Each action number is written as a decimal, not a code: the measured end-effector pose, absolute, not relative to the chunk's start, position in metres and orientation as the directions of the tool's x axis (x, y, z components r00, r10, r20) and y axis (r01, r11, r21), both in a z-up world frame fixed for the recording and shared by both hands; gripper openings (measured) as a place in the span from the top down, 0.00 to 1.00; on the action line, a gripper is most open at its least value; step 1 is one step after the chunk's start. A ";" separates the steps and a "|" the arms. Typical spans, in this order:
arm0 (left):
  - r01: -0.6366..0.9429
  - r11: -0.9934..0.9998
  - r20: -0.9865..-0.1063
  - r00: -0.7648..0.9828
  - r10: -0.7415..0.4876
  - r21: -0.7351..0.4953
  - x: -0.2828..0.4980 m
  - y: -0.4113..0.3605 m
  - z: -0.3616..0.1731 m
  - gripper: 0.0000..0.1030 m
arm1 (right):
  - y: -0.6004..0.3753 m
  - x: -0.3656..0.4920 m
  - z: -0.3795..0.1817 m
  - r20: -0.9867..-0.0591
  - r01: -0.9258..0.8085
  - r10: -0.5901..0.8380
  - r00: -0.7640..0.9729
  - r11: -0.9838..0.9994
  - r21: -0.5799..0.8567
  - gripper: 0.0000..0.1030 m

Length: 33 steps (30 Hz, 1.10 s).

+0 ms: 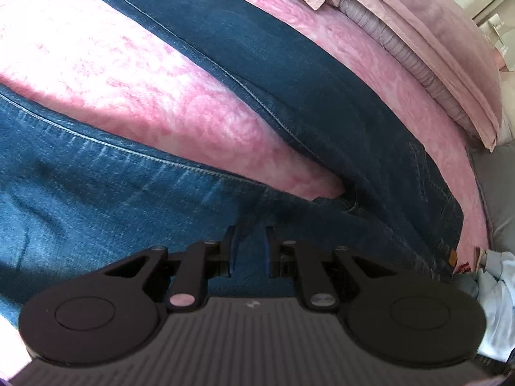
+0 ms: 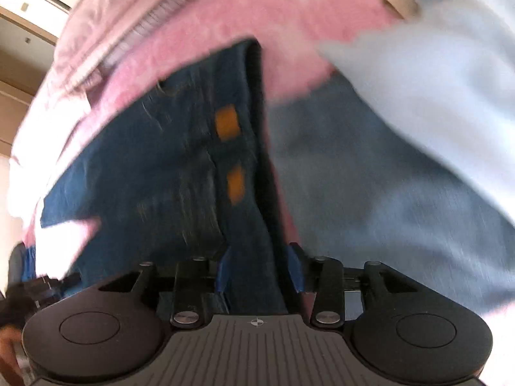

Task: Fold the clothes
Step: 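Release the jeans waistband and legs, opening both grippers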

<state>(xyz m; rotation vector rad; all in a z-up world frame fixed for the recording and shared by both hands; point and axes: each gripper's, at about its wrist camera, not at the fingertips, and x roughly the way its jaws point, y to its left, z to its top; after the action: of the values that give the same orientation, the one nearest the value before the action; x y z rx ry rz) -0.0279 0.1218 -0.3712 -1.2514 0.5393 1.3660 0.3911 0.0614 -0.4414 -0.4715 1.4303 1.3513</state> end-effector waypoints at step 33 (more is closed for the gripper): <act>-0.997 -0.061 -0.857 0.012 0.515 -0.051 -0.196 0.072 -0.362 0.91 | -0.003 0.256 -0.413 -0.906 -0.950 0.423 -0.017 0.274 0.146 0.68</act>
<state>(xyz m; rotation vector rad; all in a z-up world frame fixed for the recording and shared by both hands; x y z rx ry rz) -0.1959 0.0722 -0.3623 -0.8654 0.7443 1.4455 0.2559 -0.0027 -0.4133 -0.6353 1.0768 1.2161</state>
